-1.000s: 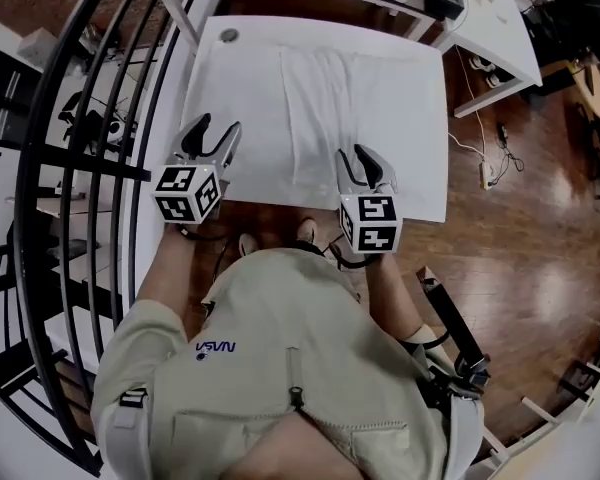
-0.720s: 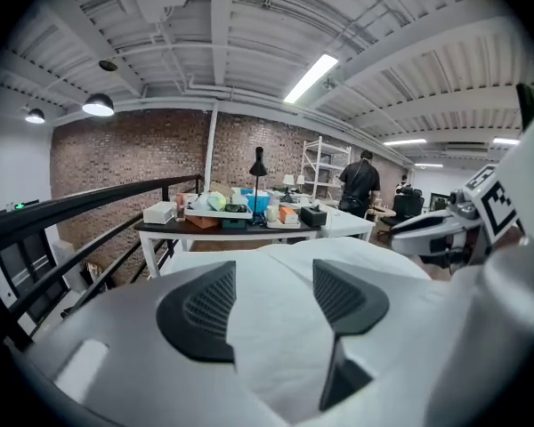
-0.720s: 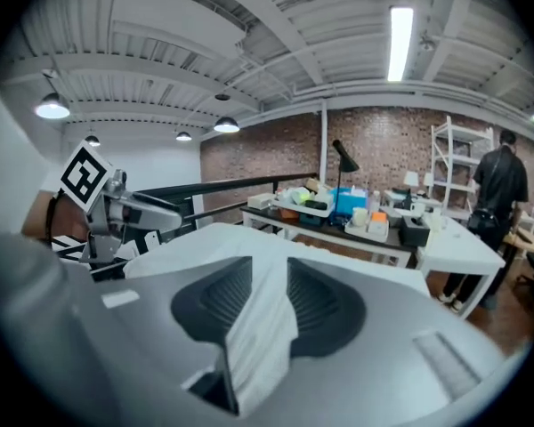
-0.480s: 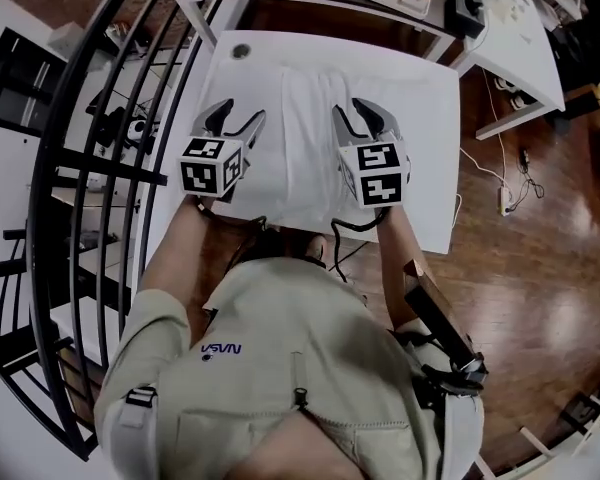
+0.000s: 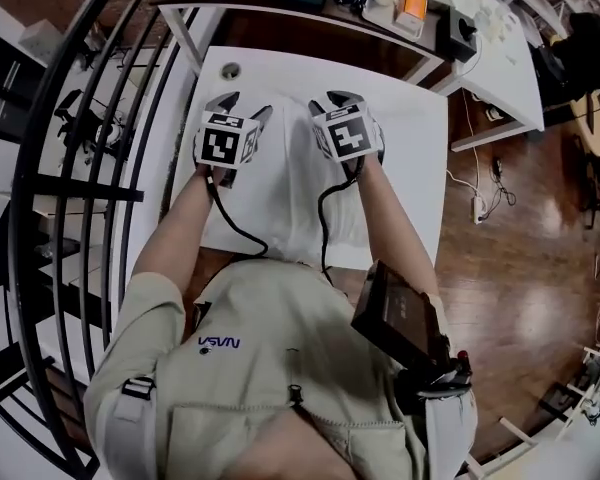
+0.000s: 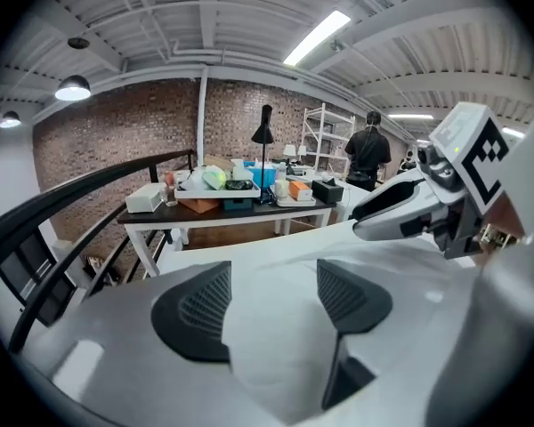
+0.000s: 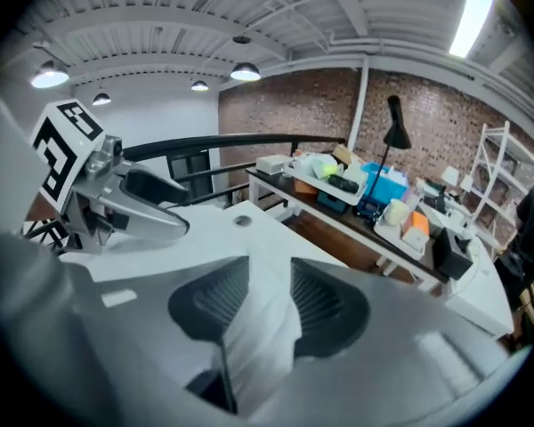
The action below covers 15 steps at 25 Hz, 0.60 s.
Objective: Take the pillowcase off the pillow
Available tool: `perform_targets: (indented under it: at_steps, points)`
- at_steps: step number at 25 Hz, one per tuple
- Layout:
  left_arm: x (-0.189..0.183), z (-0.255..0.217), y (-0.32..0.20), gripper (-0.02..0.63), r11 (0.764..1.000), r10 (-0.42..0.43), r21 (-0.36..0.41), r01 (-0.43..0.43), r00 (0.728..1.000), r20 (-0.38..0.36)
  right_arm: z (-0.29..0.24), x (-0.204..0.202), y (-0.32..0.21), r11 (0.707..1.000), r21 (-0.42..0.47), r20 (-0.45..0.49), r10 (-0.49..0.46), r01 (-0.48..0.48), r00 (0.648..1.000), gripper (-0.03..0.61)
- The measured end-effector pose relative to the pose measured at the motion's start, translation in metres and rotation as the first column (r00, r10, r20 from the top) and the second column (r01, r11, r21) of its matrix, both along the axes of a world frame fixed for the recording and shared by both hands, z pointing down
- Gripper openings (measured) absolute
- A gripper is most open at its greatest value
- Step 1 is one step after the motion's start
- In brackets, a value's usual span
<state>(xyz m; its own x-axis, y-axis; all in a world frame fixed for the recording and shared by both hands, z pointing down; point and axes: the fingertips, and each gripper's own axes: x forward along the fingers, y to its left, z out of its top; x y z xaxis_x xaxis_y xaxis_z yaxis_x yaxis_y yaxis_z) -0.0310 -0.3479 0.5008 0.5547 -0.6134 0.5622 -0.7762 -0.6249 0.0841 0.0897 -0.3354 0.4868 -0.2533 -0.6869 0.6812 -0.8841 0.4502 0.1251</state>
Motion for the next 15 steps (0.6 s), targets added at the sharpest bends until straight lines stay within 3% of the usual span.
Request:
perform_targets:
  at_steps: [4, 8, 10, 12, 14, 15]
  points:
    - [0.011, 0.032, 0.005, 0.327, 0.992, 0.061, -0.113, -0.055, 0.997, 0.048, 0.036, -0.016, -0.012, 0.988, -0.155, 0.01, -0.016, 0.018, 1.0, 0.159]
    - [0.016, 0.065, 0.023, 0.265, 0.969, 0.148, -0.216, -0.117, 0.98, 0.135, 0.07, -0.026, -0.008, 0.961, -0.271, 0.028, -0.054, 0.059, 0.998, 0.164]
    - [0.019, 0.069, 0.032, 0.184, 0.964, 0.191, -0.214, -0.156, 0.969, 0.157, 0.079, -0.023, -0.007, 0.959, -0.276, 0.003, -0.063, 0.061, 0.998, 0.164]
    - [0.028, 0.062, 0.041, 0.083, 0.965, 0.229, -0.163, -0.204, 0.962, 0.15, 0.08, -0.017, -0.006, 0.963, -0.267, -0.037, -0.054, 0.043, 0.998, 0.143]
    - [0.03, 0.045, 0.053, 0.032, 0.966, 0.246, -0.116, -0.233, 0.962, 0.12, 0.063, -0.006, -0.015, 0.983, -0.184, -0.115, -0.041, 0.019, 0.992, 0.012]
    - [0.027, 0.034, 0.058, 0.028, 0.967, 0.245, -0.096, -0.236, 0.965, 0.096, 0.053, 0.0, -0.018, 0.99, -0.142, -0.139, -0.025, 0.005, 0.99, 0.011]
